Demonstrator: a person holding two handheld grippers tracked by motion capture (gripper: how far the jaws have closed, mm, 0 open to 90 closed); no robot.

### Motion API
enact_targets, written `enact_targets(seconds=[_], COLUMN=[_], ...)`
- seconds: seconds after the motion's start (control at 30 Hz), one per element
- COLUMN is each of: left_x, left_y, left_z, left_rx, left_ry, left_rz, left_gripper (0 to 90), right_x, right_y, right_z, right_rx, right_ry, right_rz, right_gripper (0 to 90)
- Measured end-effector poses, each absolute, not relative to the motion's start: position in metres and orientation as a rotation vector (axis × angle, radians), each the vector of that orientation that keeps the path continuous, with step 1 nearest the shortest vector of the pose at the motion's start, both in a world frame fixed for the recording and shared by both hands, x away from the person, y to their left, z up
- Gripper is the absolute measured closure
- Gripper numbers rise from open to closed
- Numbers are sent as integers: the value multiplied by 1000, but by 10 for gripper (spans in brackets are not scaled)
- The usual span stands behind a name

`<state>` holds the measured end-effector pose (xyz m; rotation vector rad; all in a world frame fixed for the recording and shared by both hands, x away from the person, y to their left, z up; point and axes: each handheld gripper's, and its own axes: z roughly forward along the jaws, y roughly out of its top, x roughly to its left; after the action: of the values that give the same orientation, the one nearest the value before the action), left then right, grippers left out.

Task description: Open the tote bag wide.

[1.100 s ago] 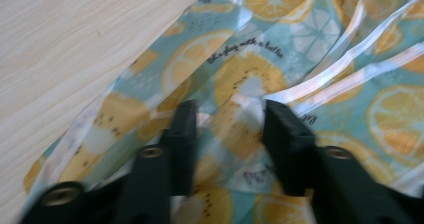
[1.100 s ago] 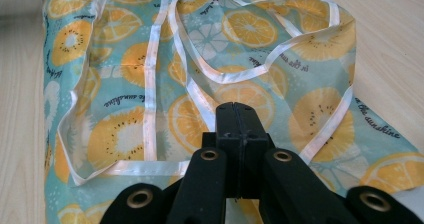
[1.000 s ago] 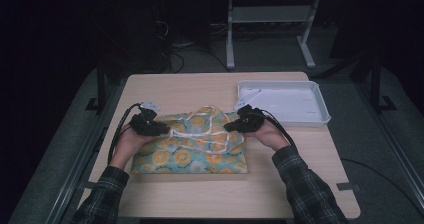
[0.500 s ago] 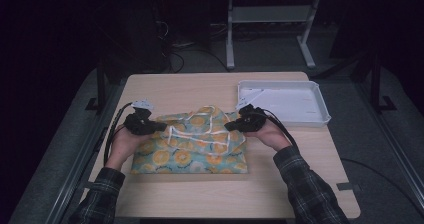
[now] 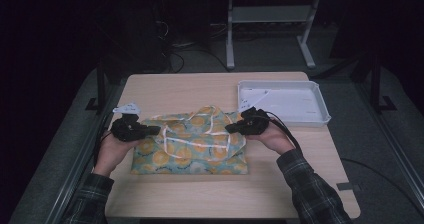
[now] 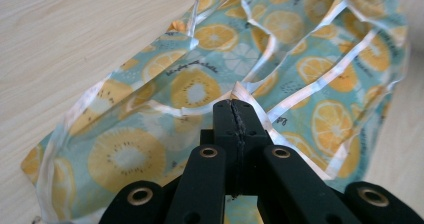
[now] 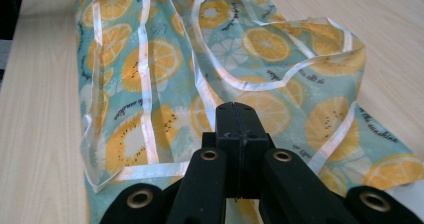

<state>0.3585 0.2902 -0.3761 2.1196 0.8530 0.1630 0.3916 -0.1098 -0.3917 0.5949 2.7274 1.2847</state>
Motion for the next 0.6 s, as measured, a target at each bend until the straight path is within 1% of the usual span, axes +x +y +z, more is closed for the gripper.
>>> enact_targets(seconds=[0.6], left_x=[313], left_y=[300], left_z=[-371], left_rx=[2108], left_ry=[804], left_rz=[127], left_gripper=[898], right_x=[362], right_y=[-112], right_z=[-386], right_rx=[502], right_ry=[2748], right_rz=[1307], right_gripper=[897])
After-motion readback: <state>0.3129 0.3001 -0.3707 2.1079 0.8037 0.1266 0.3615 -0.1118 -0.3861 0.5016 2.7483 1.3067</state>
